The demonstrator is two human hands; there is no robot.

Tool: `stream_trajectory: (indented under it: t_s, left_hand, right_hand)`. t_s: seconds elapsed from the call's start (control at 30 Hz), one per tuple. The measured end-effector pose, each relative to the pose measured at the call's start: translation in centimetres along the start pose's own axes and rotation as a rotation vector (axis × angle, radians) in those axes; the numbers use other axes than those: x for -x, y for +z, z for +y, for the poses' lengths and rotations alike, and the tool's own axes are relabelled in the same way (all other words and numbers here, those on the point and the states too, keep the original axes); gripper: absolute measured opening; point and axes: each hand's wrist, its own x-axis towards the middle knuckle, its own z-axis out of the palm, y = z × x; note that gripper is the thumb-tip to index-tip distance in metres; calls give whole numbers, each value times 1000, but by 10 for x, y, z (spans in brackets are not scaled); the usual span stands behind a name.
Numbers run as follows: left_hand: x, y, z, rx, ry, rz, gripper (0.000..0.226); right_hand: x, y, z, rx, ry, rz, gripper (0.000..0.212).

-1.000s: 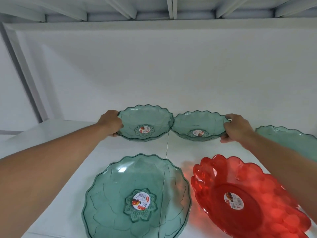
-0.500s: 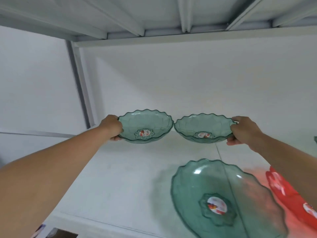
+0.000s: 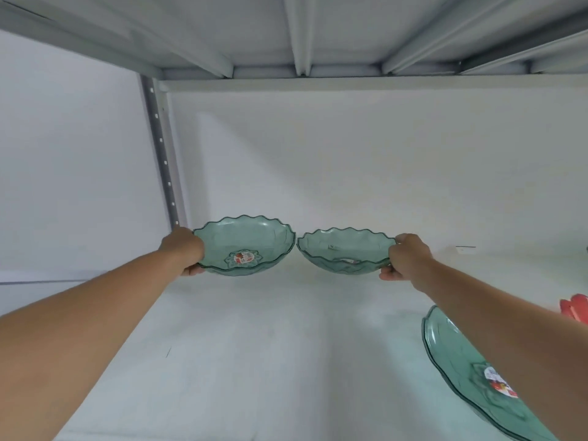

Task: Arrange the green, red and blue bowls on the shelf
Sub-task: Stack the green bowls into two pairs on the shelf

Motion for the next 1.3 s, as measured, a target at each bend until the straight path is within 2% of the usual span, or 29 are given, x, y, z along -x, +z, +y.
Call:
stream_trajectory:
  t_s: [0.17, 0.5, 0.7, 0.87, 1.0, 1.07, 1.17, 1.3]
  left_hand:
    - [-22, -1, -32, 32, -59, 44, 26]
    - [-56, 15, -45, 55, -3, -8, 30]
    - [-77, 26, -52, 2, 19, -33, 31]
    - [-89, 28, -54, -69, 3, -12, 42]
    - [-85, 31, -46, -287, 185, 112, 75]
    - [-75, 37, -33, -260, 352, 120, 77]
    - [-51, 55, -8, -223, 562, 44, 72]
    - [-2, 94, 24, -228, 682, -45, 66]
  right_hand:
    - [-12, 11, 4, 80, 5, 20, 33]
    - [-24, 25, 17, 130, -13, 9, 41]
    - [-32, 32, 26, 76, 44, -30, 59]
    - [-37, 24, 29, 147, 32, -28, 52]
    - [-33, 8, 27, 313, -52, 24, 55]
    - [-30, -3, 27, 365, -79, 46, 54]
    - [-23, -22, 30, 408, -113, 82, 51]
    - [-13, -56, 33, 399, -122, 82, 47]
